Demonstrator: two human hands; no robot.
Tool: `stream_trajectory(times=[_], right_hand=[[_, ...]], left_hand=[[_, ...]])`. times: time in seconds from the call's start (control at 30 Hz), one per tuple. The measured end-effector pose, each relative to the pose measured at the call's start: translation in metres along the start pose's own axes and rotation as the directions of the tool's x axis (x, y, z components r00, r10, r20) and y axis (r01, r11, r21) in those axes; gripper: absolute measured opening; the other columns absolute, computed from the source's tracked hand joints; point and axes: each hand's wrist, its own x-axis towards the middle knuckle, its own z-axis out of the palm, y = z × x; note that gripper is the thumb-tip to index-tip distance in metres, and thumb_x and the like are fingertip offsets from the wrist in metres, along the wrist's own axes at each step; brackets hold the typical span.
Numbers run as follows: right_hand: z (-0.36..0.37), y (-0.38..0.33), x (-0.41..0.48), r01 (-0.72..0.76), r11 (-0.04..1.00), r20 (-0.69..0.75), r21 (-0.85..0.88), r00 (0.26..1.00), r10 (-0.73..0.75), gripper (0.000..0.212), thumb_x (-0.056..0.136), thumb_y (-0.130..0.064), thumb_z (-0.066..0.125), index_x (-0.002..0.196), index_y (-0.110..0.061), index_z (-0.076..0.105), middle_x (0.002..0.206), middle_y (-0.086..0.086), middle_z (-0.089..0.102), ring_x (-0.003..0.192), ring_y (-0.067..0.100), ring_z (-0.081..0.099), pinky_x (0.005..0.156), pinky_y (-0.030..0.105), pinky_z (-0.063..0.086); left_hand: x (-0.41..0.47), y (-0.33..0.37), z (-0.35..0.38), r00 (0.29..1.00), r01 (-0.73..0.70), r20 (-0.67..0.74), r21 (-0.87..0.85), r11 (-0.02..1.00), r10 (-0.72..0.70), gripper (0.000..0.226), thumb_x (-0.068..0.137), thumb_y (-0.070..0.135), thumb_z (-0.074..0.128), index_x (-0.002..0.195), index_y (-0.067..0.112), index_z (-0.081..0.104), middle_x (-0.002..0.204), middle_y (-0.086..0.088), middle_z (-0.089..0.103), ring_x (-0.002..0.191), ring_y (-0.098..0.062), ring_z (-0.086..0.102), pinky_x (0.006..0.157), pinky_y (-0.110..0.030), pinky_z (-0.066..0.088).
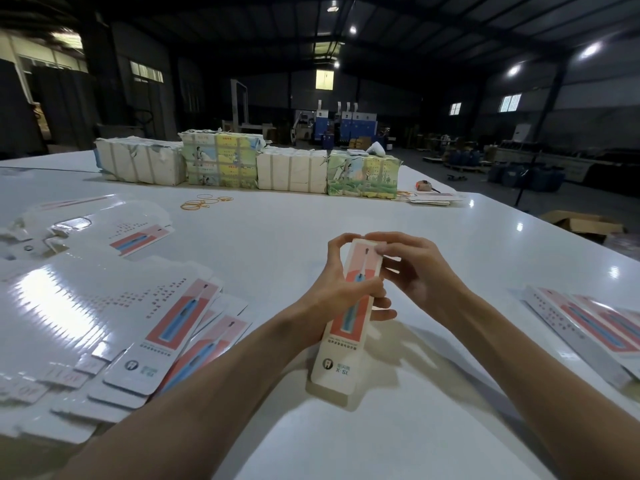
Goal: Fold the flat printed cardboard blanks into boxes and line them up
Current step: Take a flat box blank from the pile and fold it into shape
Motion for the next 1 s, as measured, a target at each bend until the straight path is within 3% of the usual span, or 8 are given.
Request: stream_trajectory(times=[0.27, 0.43, 0.63, 0.77, 0.83, 0.9, 1.0], right_hand=[[0.012, 0.013, -0.006, 0.194, 0.933, -0.042, -0.303, 0.975, -0.216, 0.018, 0.101, -0.020, 0.069, 0.115, -0.012, 0.076, 0.104, 0.009, 0.078, 0.102, 0.033, 0.075, 0.097, 0.049, 0.061], [0.010, 0.015, -0.010, 0.214, 0.907, -0.021, -0.363, 0.971, -0.238, 0.017, 0.102, -0.016, 0.067, 0.113, -0.009, 0.079, 0.102, 0.010, 0.080, 0.100, 0.029, 0.077, 0.096, 0.050, 0.061], [0.010, 0.014, -0.008, 0.228, 0.915, -0.050, -0.333, 0.965, -0.259, 0.017, 0.102, -0.016, 0.067, 0.111, -0.007, 0.078, 0.101, 0.009, 0.080, 0.098, 0.030, 0.077, 0.091, 0.047, 0.064], [0.013, 0.021, -0.010, 0.251, 0.897, -0.051, -0.365, 0.956, -0.288, 0.018, 0.104, -0.018, 0.064, 0.118, -0.012, 0.074, 0.104, 0.000, 0.079, 0.100, 0.021, 0.076, 0.089, 0.037, 0.064], [0.017, 0.026, -0.009, 0.278, 0.846, -0.032, -0.456, 0.944, -0.328, 0.020, 0.107, -0.020, 0.060, 0.124, -0.018, 0.069, 0.114, -0.005, 0.075, 0.107, 0.014, 0.073, 0.089, 0.032, 0.063], [0.020, 0.028, -0.008, 0.313, 0.729, 0.001, -0.609, 0.919, -0.394, 0.017, 0.109, -0.022, 0.056, 0.123, -0.021, 0.066, 0.122, -0.005, 0.066, 0.112, 0.008, 0.067, 0.092, 0.026, 0.060], [0.023, 0.024, -0.007, 0.307, 0.567, 0.075, -0.764, 0.916, -0.394, 0.025, 0.109, -0.033, 0.054, 0.127, -0.025, 0.069, 0.119, -0.001, 0.052, 0.113, 0.008, 0.060, 0.089, 0.016, 0.054]], left_hand=[[0.003, -0.003, -0.003, 0.999, -0.017, -0.034, -0.101, 0.995, 0.013, 0.086, 0.086, 0.004, 0.080, 0.127, 0.062, 0.032, 0.121, -0.021, 0.060, 0.089, -0.033, 0.078, 0.078, -0.048, 0.066], [0.002, -0.006, -0.007, 1.000, -0.003, -0.001, -0.045, 0.999, 0.003, 0.080, 0.090, 0.005, 0.078, 0.140, 0.049, 0.033, 0.116, -0.017, 0.065, 0.084, -0.025, 0.080, 0.064, -0.031, 0.063], [0.005, -0.006, -0.002, 0.999, -0.011, -0.035, -0.062, 0.998, 0.009, 0.077, 0.080, 0.012, 0.083, 0.129, 0.050, 0.038, 0.119, -0.016, 0.064, 0.087, -0.028, 0.079, 0.070, -0.040, 0.065], [0.010, -0.011, -0.001, 0.998, -0.031, -0.056, -0.105, 0.994, 0.025, 0.076, 0.085, 0.007, 0.081, 0.129, 0.050, 0.037, 0.118, -0.017, 0.063, 0.085, -0.030, 0.079, 0.072, -0.043, 0.066], [0.008, -0.012, -0.003, 0.998, -0.026, -0.053, -0.131, 0.991, 0.020, 0.077, 0.085, 0.013, 0.082, 0.133, 0.049, 0.034, 0.118, -0.015, 0.064, 0.082, -0.028, 0.079, 0.068, -0.035, 0.064], [0.006, -0.010, -0.004, 0.997, -0.019, -0.079, -0.125, 0.992, 0.009, 0.079, 0.079, 0.025, 0.080, 0.137, 0.045, 0.031, 0.112, -0.015, 0.067, 0.075, -0.024, 0.078, 0.066, -0.030, 0.062], [0.006, -0.002, -0.001, 0.985, -0.106, -0.163, -0.334, 0.937, 0.053, 0.061, 0.087, 0.025, 0.067, 0.141, 0.024, 0.037, 0.099, -0.015, 0.066, 0.080, -0.026, 0.072, 0.073, -0.041, 0.061]])
